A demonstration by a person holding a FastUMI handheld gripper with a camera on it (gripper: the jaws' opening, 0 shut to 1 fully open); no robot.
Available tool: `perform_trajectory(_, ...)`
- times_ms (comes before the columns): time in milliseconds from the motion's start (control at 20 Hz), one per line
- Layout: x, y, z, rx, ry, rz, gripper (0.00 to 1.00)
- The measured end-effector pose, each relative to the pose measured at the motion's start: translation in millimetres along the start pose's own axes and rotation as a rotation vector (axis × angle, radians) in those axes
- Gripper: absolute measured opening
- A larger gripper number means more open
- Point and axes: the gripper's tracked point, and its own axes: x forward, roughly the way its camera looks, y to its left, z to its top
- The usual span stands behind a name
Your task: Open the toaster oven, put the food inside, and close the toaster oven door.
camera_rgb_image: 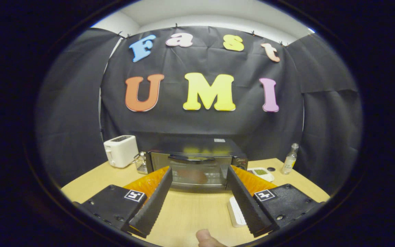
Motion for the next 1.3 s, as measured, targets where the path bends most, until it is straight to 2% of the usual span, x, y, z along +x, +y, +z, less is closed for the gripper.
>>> perform_trajectory(100,-37.1,-18.6,23.1,0.0,-0.046,-0.039,1.0)
perform_trajectory(450,-151.7,-62.4,103.5,0.045,-0.203,-0.082,1.0)
perform_trajectory(600,-184.8,-66.2,129.6,0.087,-0.233,-0.06,1.0)
perform_trajectory(750,-211.0,-67.0,145.6,0.109,-0.24,-0.023,1.0)
perform_trajectory(1300,-257.8,-58.5,162.1,0.056,-0.264,-0.019,1.0)
